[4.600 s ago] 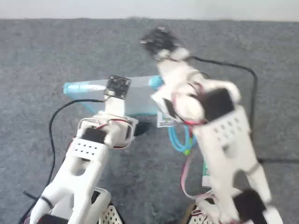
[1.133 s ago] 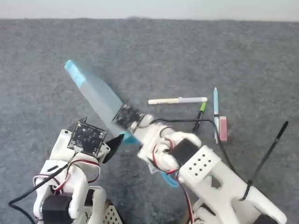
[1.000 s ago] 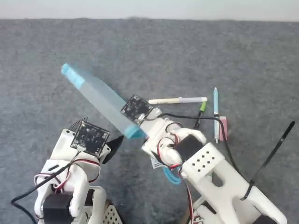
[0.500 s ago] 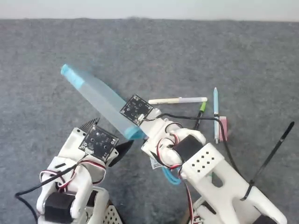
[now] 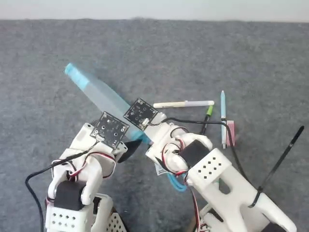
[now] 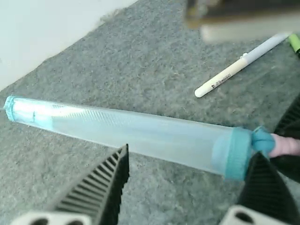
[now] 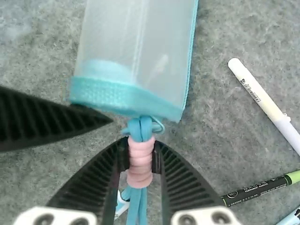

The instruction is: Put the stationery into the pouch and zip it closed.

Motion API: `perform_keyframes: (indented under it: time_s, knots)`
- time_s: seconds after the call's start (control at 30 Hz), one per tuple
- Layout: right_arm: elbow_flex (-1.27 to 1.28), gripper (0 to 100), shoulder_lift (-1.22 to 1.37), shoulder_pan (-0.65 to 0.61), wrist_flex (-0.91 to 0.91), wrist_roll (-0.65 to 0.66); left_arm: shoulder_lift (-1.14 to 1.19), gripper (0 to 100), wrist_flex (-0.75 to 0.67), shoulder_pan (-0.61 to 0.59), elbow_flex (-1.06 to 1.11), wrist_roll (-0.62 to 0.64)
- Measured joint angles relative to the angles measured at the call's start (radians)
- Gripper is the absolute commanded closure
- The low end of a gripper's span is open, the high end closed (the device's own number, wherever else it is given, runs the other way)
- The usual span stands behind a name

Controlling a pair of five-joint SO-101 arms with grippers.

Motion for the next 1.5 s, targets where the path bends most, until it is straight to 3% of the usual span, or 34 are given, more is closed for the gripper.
perform_keyframes:
  time_s: [0.33,0.5,0.7,0.87,1.17,1.5]
  knots:
    - [0.0,99.1,0.0,-0.034,0.0,0.0,0.006,69,-0.06,-0.005,0.058,0.003]
    - [0.0,99.1,0.0,-0.032,0.0,0.0,0.008,69,-0.104,-0.104,0.06,0.003]
    - [0.002,99.1,0.0,-0.034,0.0,0.0,0.005,69,-0.11,-0.13,0.089,0.003]
    - [0.031,99.1,0.0,-0.034,-0.008,-0.002,0.008,76,-0.11,-0.14,0.146,0.005]
    - [0.025,99.1,-0.003,0.08,-0.011,0.008,0.009,77,-0.121,-0.176,0.147,0.011]
    - [0.026,99.1,-0.044,0.089,0.061,0.025,0.009,77,-0.193,-0.176,0.209,0.011]
